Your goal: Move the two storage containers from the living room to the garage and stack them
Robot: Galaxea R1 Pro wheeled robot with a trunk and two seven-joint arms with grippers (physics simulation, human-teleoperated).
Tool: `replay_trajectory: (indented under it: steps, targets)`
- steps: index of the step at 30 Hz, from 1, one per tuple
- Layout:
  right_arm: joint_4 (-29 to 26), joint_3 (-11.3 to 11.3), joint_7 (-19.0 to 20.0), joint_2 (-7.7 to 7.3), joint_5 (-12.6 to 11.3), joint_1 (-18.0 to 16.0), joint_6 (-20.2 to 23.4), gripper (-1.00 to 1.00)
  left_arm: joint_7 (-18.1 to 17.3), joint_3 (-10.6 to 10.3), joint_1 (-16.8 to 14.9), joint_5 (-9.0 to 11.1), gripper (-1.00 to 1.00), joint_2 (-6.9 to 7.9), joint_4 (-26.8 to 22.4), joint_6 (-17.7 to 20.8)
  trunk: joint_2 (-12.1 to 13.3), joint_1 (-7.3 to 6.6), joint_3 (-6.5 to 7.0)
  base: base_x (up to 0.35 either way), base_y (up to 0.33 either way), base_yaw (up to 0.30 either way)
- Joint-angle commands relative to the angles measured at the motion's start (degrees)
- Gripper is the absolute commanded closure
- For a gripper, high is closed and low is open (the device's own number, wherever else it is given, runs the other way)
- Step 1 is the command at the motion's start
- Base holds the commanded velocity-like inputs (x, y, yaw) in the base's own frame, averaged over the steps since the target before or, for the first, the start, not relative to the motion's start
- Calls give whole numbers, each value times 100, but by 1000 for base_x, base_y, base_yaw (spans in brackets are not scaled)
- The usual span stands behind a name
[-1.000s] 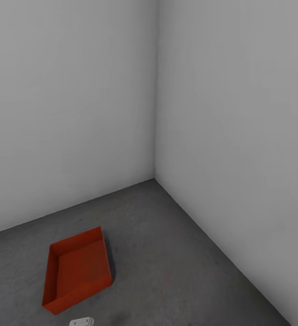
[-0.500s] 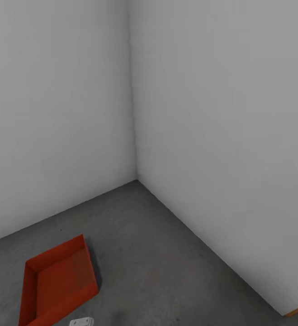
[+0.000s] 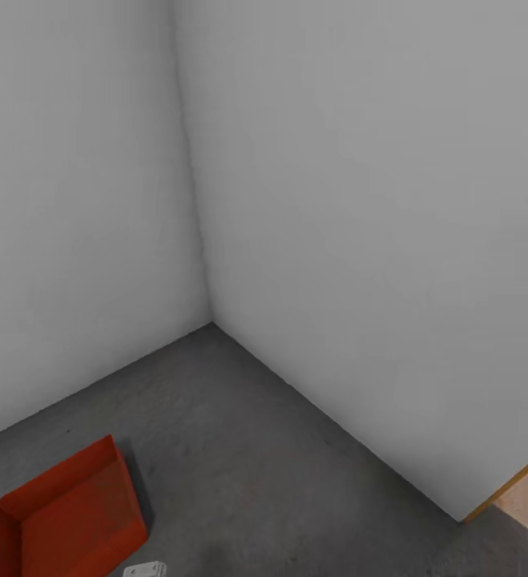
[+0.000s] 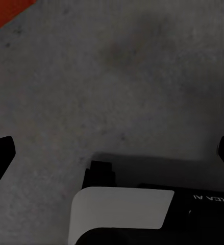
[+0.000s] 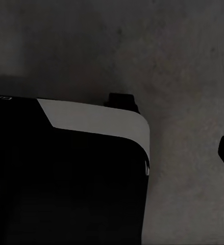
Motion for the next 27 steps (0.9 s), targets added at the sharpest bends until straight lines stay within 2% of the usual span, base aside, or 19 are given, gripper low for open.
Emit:
replay_trajectory:
  steps: [1,18,21,27]
  targets:
    - [17,48,-5,6,-48,-7,-27,-100,-23,-2,-2,58,-100,3,-2,23,-3,0,-2,0,0,-290]
    - [25,48,-9,-4,-48,-7,-27,-100,-62,-7,9,60,-100,0,6,109,-3,0,48,0,0,-290]
    - [25,48,-9,-4,-48,-7,-27,-100,-93,-21,171,37,-100,-17,7,121,-3,0,57,0,0,-290]
    - [25,48,-9,-2,-48,-7,-27,-100,-109,-28,662,24,-100,-196,7,84,-3,0,74,0,0,-290]
